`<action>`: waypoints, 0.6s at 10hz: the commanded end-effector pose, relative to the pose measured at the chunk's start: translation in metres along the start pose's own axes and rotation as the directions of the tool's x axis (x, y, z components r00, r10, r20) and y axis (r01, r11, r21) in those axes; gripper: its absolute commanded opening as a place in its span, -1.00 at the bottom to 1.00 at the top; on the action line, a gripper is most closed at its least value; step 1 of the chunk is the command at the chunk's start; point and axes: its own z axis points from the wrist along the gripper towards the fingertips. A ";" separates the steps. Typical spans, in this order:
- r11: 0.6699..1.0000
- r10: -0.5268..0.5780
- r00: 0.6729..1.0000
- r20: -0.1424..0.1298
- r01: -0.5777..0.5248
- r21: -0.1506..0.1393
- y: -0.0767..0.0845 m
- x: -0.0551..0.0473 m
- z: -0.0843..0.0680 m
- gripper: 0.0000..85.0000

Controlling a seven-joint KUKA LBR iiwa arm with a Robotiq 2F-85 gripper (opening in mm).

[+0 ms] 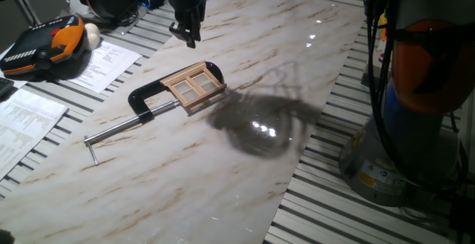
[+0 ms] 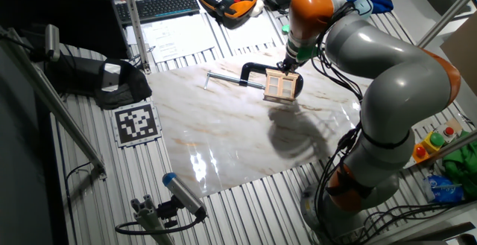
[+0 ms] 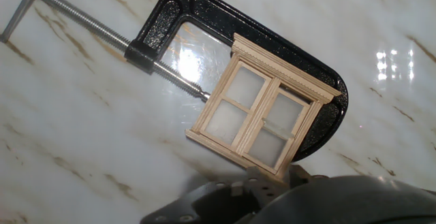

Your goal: Open a sliding window

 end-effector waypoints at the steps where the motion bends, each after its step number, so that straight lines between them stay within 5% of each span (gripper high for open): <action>1: 1.000 0.000 1.000 -0.002 0.000 0.000 0.001 -0.001 0.001 -1.00; 6: 1.000 0.014 1.000 -0.011 -0.014 -0.009 0.000 -0.015 0.024 -1.00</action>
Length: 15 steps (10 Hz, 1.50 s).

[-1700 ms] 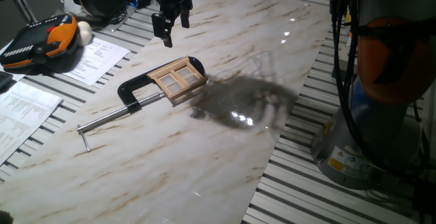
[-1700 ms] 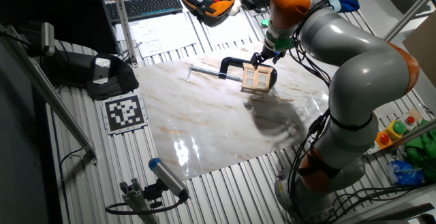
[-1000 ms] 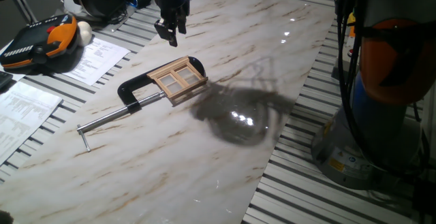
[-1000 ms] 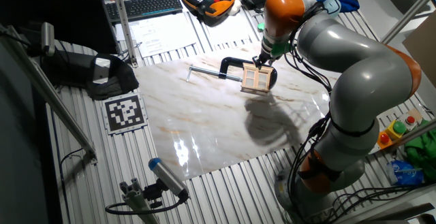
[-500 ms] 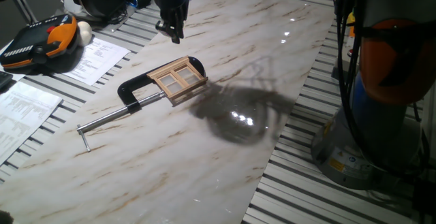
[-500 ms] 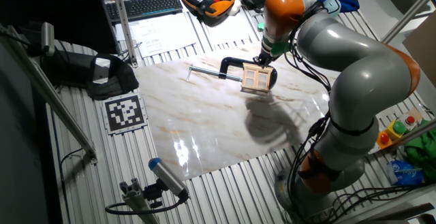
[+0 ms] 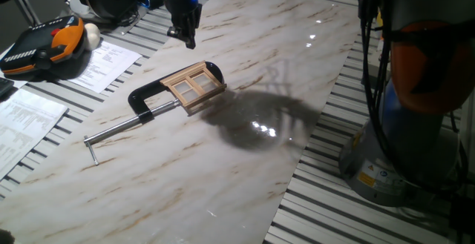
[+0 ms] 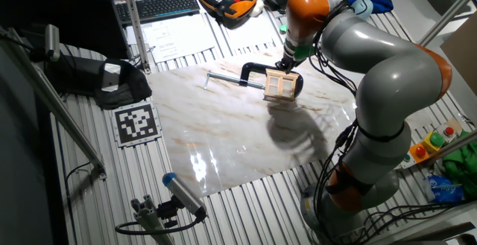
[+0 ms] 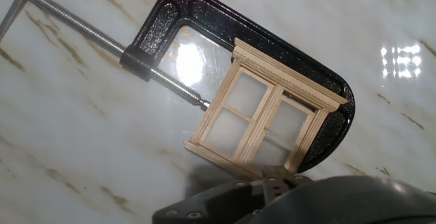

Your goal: Open a sliding window

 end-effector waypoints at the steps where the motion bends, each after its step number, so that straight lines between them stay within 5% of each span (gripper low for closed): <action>1: 1.000 0.014 1.000 -0.003 -0.014 0.000 0.001 -0.001 0.004 -1.00; 7: 0.998 0.062 0.998 -0.019 -0.063 -0.027 0.001 -0.007 0.022 -1.00; 12: 0.993 0.116 0.993 0.002 -0.116 0.014 0.008 -0.002 0.024 -1.00; 15: 0.983 0.183 0.982 -0.035 -0.183 0.001 0.007 -0.002 0.028 -1.00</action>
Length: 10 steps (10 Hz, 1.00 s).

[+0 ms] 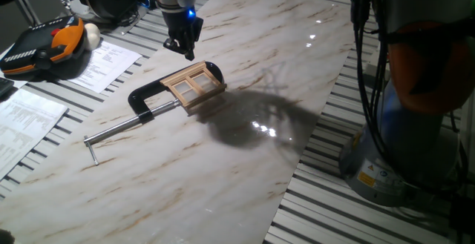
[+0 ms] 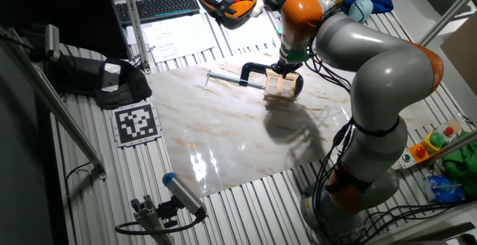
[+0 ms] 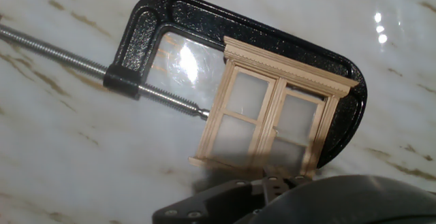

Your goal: Open a sliding window

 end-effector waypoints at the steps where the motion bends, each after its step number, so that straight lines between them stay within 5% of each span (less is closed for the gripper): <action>1: 1.000 0.017 1.000 -0.020 -0.017 0.000 0.000 0.000 0.000 -1.00; 2: 0.999 0.036 0.998 -0.047 -0.035 0.021 -0.001 0.001 0.001 -1.00; 4: 0.996 0.081 0.995 -0.063 -0.082 -0.023 -0.002 0.003 0.010 -1.00; 9: 0.994 0.096 0.995 -0.017 -0.097 -0.053 -0.007 0.007 0.026 -1.00; 10: 0.993 0.100 0.995 -0.026 -0.101 -0.058 -0.008 0.008 0.031 -1.00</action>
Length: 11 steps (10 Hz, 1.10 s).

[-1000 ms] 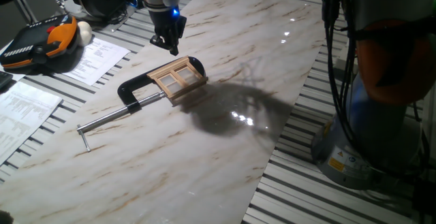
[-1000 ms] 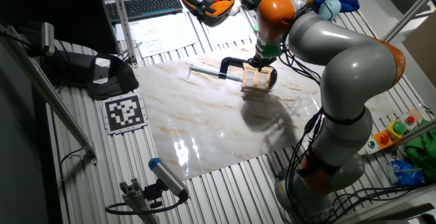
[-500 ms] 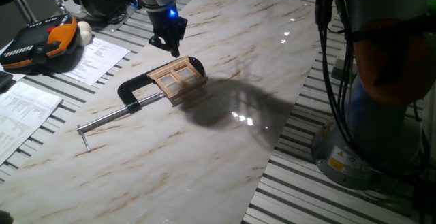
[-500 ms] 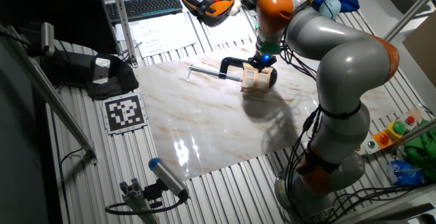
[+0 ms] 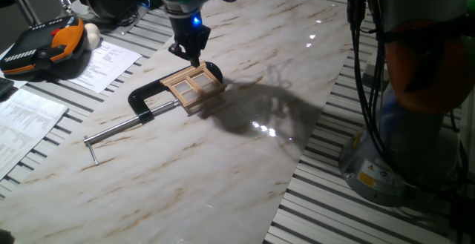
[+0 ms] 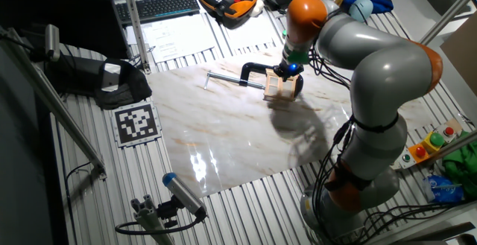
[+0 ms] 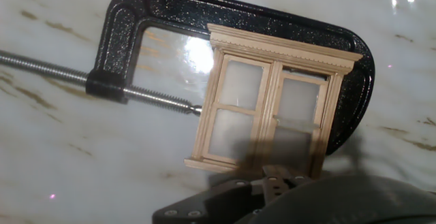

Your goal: Open a sliding window

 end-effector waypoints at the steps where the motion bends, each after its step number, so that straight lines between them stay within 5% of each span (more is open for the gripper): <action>1: 1.000 0.012 1.000 -0.029 -0.011 0.005 -0.001 0.000 0.004 -1.00; 10: 0.995 0.100 0.993 -0.065 -0.099 0.016 0.000 0.001 0.045 -1.00; 11: 0.991 0.128 0.989 -0.079 -0.131 -0.026 0.000 0.002 0.054 -1.00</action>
